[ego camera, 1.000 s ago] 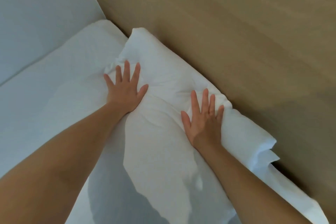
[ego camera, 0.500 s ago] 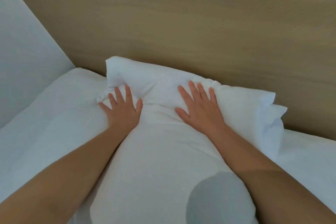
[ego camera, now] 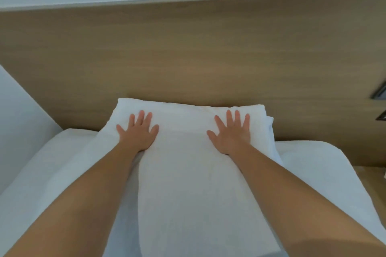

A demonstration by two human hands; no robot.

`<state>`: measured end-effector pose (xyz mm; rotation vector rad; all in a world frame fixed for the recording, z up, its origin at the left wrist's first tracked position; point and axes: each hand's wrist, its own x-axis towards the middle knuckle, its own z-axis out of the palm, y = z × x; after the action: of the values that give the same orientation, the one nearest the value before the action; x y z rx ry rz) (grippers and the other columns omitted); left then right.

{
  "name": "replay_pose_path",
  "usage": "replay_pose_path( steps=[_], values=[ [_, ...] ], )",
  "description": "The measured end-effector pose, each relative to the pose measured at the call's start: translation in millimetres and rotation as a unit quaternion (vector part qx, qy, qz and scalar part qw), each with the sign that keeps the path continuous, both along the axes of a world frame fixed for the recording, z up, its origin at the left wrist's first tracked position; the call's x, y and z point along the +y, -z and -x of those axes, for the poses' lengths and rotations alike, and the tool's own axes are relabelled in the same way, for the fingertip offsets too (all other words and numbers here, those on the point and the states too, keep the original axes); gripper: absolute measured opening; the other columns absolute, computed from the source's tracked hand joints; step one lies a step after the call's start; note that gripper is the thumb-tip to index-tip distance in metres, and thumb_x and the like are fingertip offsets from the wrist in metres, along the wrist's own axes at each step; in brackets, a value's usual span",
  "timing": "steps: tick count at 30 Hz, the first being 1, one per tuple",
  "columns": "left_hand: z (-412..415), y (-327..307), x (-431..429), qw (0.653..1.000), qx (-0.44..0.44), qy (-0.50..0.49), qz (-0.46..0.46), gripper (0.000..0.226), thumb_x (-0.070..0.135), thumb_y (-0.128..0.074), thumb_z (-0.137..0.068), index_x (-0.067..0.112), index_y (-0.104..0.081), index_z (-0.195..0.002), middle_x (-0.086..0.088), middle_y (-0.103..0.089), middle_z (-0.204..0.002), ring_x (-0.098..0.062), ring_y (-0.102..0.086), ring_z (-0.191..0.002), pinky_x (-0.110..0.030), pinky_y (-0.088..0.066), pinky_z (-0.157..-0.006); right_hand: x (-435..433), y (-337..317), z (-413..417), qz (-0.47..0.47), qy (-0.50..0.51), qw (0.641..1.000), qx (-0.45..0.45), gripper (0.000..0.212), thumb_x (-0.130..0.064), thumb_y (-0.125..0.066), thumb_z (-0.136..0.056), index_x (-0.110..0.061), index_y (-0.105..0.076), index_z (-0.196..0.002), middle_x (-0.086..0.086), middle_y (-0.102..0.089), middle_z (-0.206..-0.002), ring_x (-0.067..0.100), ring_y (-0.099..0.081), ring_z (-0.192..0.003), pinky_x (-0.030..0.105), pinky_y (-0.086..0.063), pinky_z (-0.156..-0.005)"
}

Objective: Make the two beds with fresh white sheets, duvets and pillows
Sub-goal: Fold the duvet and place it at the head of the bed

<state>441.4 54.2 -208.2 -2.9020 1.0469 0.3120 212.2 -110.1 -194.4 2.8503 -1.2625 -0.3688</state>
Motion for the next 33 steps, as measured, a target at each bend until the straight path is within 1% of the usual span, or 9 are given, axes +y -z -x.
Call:
replay_pose_path(
  steps=[4,10,17,19,22,24,29,32,33],
  values=[
    [22.8,-18.4,-6.3,0.999,0.035,-0.029,0.011,0.072,0.062,-0.017,-0.097,0.025,0.003,-0.155,0.001,0.012,-0.163,-0.028,0.008,-0.149,-0.061,-0.004,-0.116,-11.4,-5.0,17.8,0.028,0.086,0.996,0.025,0.071,-0.065,-0.002,-0.095,-0.03,0.011,-0.155,0.01,0.022,-0.161,0.032,0.022,-0.147,0.065,0.015,-0.111],
    [114.1,-23.0,40.2,0.971,0.036,0.204,0.118,0.074,0.073,0.005,-0.084,0.045,-0.005,-0.152,0.016,0.008,-0.161,-0.007,0.012,-0.148,-0.048,0.006,-0.119,42.4,-29.0,27.1,0.006,-0.002,0.999,-0.054,0.066,-0.061,-0.006,-0.097,-0.031,-0.002,-0.156,0.007,0.014,-0.163,0.036,0.022,-0.147,0.07,0.021,-0.105],
    [91.9,-26.9,60.3,0.991,-0.056,0.081,0.094,0.056,0.048,-0.022,-0.101,0.03,-0.021,-0.153,0.004,-0.011,-0.163,-0.015,-0.005,-0.149,-0.051,0.0,-0.119,44.0,-28.2,76.1,0.002,0.114,0.987,-0.113,0.072,-0.068,-0.019,-0.094,-0.035,0.004,-0.155,0.002,0.021,-0.162,0.036,0.021,-0.147,0.074,0.0,-0.107],
    [84.7,-28.8,89.2,0.992,-0.081,0.031,0.096,0.057,0.05,-0.024,-0.099,0.029,-0.024,-0.152,0.003,-0.011,-0.162,-0.016,-0.006,-0.149,-0.054,-0.001,-0.118,44.1,-23.7,100.0,-0.117,0.201,0.951,-0.202,0.086,-0.074,-0.036,-0.088,-0.041,0.012,-0.152,0.001,0.021,-0.161,0.039,0.01,-0.148,0.071,-0.015,-0.11],
    [83.9,-35.6,114.2,0.993,-0.082,-0.017,0.086,0.063,0.057,-0.022,-0.097,0.029,-0.019,-0.153,0.001,-0.006,-0.163,-0.021,-0.002,-0.15,-0.058,0.0,-0.116,52.0,-20.7,133.2,-0.396,0.316,0.774,-0.381,0.115,-0.07,-0.064,-0.075,-0.036,0.014,-0.152,0.008,-0.019,-0.159,0.036,-0.034,-0.138,0.051,-0.037,-0.107],
    [101.7,-34.9,115.2,0.994,-0.076,0.011,0.08,0.065,0.06,-0.019,-0.096,0.03,-0.015,-0.154,0.001,-0.004,-0.163,-0.023,0.001,-0.15,-0.058,0.002,-0.116,64.8,-12.1,154.1,-0.497,0.354,0.693,-0.383,0.115,-0.067,-0.069,-0.073,-0.03,0.003,-0.155,0.005,-0.049,-0.135,0.028,-0.057,-0.109,0.04,-0.049,-0.087],
    [146.7,-30.3,90.8,0.984,-0.071,0.085,0.139,0.078,0.064,-0.004,-0.086,0.028,-0.011,-0.155,0.001,-0.005,-0.163,-0.019,0.0,-0.15,-0.056,0.008,-0.116,72.5,15.0,180.1,-0.575,0.375,0.643,-0.339,0.125,-0.078,-0.078,-0.048,-0.014,-0.036,-0.147,0.008,-0.062,-0.123,0.022,-0.061,-0.098,0.034,-0.048,-0.076],
    [153.0,-24.7,76.2,0.982,-0.078,0.098,0.138,0.071,0.062,-0.009,-0.093,0.028,-0.009,-0.155,0.0,-0.003,-0.163,-0.021,0.0,-0.15,-0.057,0.007,-0.117,74.1,19.9,176.7,-0.586,0.386,0.626,-0.34,0.08,-0.071,-0.074,-0.063,-0.011,-0.056,-0.113,0.008,-0.064,-0.105,0.022,-0.06,-0.088,0.036,-0.043,-0.087],
    [154.2,-23.2,73.4,0.983,-0.078,0.098,0.138,0.069,0.06,-0.013,-0.094,0.028,-0.009,-0.155,0.0,-0.003,-0.163,-0.021,0.0,-0.15,-0.058,0.007,-0.117,73.3,22.5,174.5,-0.577,0.391,0.625,-0.353,0.08,-0.068,-0.076,-0.064,-0.01,-0.055,-0.115,0.01,-0.064,-0.111,0.023,-0.06,-0.09,0.037,-0.043,-0.09]
  ],
)
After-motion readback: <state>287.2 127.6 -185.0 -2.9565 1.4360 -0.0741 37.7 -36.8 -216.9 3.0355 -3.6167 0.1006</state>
